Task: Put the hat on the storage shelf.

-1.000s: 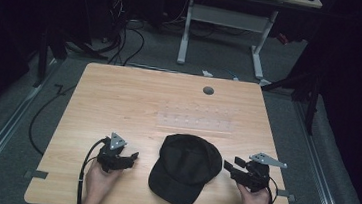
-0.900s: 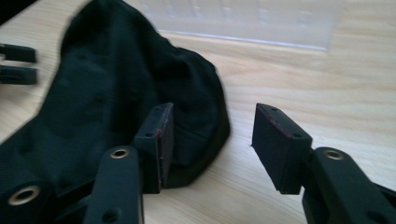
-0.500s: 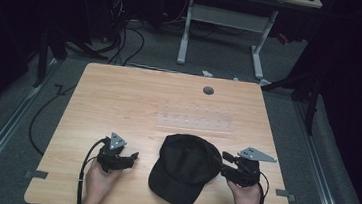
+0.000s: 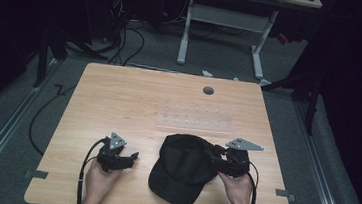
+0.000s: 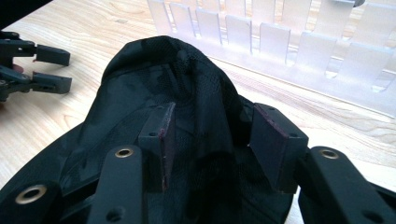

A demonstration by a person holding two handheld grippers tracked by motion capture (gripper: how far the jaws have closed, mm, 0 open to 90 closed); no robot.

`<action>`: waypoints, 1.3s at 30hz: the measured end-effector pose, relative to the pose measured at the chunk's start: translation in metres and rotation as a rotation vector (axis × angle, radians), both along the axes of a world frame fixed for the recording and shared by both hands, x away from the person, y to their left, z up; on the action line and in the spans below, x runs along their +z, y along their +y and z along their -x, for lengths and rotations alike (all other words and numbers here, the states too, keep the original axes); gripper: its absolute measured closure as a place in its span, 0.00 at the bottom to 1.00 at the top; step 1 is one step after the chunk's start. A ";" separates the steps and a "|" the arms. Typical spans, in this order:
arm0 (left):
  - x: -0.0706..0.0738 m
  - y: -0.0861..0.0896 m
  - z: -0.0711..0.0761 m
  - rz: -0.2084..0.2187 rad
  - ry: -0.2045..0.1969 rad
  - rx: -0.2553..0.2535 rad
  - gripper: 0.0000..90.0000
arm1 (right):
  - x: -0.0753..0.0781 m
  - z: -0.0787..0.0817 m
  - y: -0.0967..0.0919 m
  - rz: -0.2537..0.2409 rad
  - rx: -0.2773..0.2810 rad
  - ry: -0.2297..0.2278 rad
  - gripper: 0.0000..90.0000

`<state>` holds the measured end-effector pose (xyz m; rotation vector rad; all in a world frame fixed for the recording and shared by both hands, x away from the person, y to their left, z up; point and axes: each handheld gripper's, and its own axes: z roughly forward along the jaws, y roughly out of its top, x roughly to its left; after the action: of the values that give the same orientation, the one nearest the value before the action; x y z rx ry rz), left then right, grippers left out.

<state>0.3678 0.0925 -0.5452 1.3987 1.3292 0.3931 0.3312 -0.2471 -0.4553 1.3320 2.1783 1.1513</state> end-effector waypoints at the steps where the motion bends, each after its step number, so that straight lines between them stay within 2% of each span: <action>1: 0.000 0.000 0.000 0.000 0.000 0.000 0.34 | -0.001 -0.002 0.001 0.002 0.000 0.002 0.57; 5: 0.000 0.000 0.000 0.000 0.000 0.000 0.34 | -0.002 -0.010 0.006 0.011 -0.009 0.027 0.58; 13: 0.000 0.000 0.000 -0.004 -0.003 0.001 0.34 | -0.006 -0.017 0.007 0.009 -0.015 0.026 0.61; 23: 0.000 0.000 0.000 -0.005 -0.003 0.001 0.34 | -0.012 -0.022 0.007 0.003 -0.008 0.066 0.67; 31: 0.000 -0.001 0.000 -0.005 -0.005 0.002 0.34 | -0.013 -0.024 0.009 0.000 0.016 0.090 0.78; 39: 0.000 -0.001 0.000 -0.009 -0.004 0.000 0.34 | -0.014 -0.023 0.008 -0.004 0.025 0.093 0.88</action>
<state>0.3675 0.0915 -0.5456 1.4046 1.3258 0.4027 0.3546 -0.2392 -0.4689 1.3899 2.2651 1.1243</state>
